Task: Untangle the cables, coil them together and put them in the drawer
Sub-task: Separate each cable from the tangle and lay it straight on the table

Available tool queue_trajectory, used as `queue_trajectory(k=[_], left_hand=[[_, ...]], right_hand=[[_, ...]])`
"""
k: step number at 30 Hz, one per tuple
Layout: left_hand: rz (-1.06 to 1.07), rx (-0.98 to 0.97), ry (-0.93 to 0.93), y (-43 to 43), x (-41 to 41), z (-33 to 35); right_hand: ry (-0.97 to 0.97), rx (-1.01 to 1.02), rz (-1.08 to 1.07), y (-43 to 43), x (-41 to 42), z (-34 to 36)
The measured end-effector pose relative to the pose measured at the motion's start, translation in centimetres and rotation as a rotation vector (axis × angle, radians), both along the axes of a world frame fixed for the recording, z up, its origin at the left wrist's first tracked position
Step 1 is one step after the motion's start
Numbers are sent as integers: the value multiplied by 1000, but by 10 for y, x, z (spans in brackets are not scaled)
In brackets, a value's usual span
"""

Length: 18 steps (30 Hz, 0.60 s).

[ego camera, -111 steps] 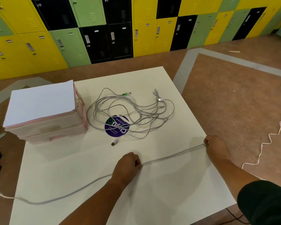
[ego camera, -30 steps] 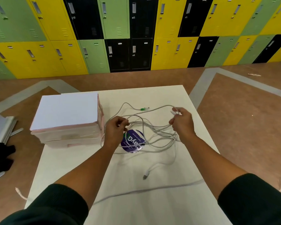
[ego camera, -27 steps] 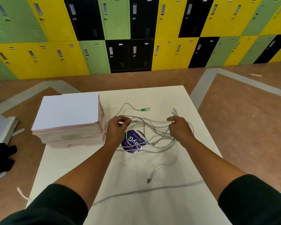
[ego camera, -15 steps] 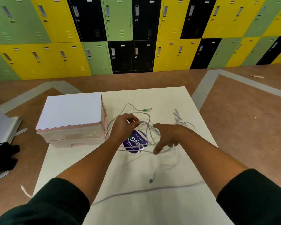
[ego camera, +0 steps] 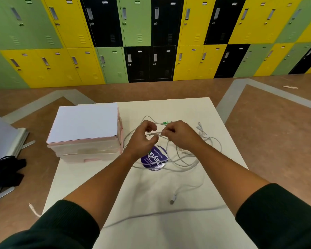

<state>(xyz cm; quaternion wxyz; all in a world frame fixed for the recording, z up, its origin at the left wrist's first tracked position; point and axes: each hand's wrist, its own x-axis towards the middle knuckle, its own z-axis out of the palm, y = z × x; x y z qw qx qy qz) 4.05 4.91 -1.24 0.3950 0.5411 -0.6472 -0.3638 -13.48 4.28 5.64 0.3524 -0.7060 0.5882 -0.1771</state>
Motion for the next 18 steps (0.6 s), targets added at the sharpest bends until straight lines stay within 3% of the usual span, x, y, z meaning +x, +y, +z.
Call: queue_trajectory(k=[4, 9, 18], left_hand=[[29, 38, -206, 2, 4, -10], [143, -49, -202, -13, -7, 3], [232, -41, -145, -34, -15, 21]], right_hand=[[-252, -14, 16, -7, 0, 24], [-465, -8, 28, -9, 1, 43], [-812, -63, 56, -15, -3, 69]])
